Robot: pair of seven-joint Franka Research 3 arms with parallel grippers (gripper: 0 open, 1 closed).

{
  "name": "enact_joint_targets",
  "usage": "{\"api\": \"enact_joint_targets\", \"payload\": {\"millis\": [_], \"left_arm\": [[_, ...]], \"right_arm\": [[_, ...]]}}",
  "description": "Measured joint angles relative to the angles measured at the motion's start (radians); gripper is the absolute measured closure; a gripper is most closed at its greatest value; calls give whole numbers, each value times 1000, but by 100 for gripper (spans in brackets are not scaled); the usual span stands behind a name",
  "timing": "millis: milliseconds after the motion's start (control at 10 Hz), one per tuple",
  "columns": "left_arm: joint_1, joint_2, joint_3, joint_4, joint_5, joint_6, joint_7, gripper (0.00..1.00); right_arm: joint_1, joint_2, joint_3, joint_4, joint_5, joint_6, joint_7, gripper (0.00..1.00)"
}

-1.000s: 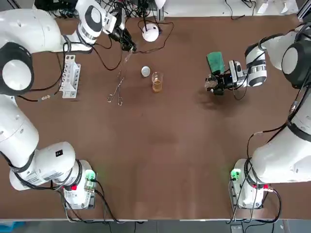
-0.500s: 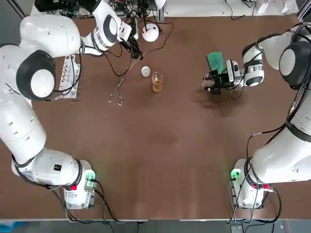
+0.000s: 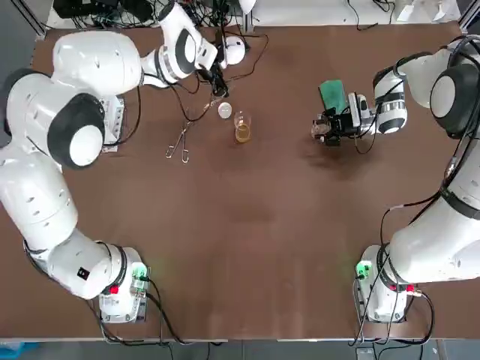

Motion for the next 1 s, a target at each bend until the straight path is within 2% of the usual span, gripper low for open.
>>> {"api": "enact_joint_targets", "payload": {"millis": [300,1000], "left_arm": [[-97,4,64,0,110,0,-96,78],[-141,4,67,2,303,-6,-258,78]], "right_arm": [[0,0,-1,0,1,0,0,41],[0,0,-1,0,1,0,0,41]]}}
